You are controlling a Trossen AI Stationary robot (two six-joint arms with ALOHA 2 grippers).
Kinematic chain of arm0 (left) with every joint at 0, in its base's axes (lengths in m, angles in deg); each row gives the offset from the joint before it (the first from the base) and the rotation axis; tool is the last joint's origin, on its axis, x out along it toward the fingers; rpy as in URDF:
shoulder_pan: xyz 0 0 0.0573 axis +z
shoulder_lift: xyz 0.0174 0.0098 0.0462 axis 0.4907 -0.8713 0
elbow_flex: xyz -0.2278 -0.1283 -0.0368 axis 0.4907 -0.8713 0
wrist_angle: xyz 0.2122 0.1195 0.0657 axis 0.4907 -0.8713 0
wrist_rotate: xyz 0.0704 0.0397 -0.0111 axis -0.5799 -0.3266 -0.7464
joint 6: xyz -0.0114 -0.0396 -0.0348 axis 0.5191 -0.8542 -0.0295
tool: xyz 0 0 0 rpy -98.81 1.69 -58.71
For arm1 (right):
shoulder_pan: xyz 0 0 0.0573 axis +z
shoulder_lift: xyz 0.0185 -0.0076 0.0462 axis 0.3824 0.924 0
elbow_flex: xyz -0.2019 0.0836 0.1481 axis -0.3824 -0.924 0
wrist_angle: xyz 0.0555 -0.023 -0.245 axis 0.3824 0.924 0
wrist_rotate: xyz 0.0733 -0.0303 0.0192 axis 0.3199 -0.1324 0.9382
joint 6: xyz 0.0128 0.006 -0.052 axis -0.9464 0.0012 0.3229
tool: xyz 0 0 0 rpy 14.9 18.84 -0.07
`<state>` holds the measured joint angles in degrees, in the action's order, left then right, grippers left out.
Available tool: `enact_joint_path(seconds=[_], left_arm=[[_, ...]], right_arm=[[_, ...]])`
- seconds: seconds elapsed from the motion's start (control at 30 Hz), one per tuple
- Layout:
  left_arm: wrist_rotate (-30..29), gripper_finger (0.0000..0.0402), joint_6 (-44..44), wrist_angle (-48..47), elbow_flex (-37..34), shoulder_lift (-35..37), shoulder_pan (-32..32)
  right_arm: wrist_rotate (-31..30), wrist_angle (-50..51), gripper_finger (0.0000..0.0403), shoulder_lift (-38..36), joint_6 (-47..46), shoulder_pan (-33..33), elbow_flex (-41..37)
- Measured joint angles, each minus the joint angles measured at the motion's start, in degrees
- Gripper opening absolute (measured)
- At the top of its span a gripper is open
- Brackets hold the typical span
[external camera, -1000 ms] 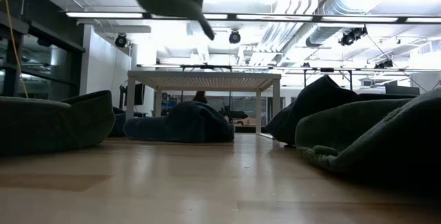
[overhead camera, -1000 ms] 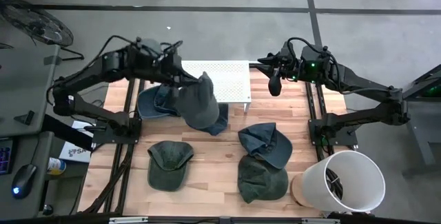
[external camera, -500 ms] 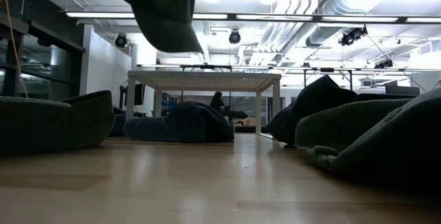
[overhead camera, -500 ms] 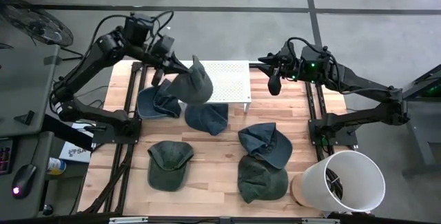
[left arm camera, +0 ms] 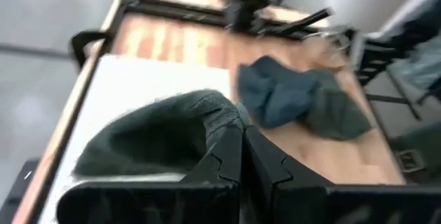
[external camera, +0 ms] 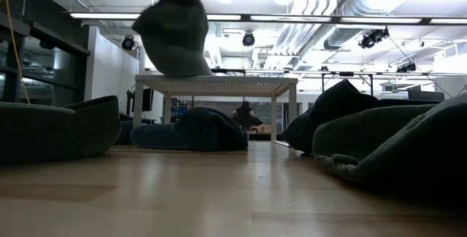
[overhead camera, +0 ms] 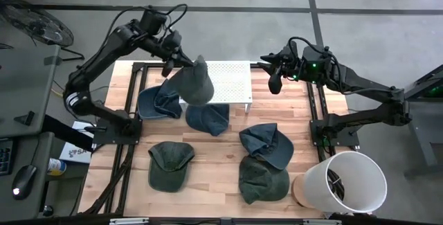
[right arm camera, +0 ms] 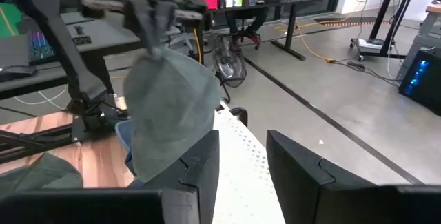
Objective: Pick & Place hat
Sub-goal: Put the top right gray cap on the shelf
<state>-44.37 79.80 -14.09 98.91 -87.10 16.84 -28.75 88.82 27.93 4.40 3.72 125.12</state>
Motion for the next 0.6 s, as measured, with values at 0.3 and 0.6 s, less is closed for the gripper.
enact_joint_path(seconds=[0.3,0.6], left_arm=[[-6.6,0.0,1.5,0.7,0.0,-6.7,2.5],[-20.4,0.0,1.0,7.5,0.0,-10.5,2.5]], right_arm=[[0.0,0.0,0.0114,0.0,0.0,0.0,0.0],[-1.9,0.1,0.0114,0.0,0.4,0.0,0.0]])
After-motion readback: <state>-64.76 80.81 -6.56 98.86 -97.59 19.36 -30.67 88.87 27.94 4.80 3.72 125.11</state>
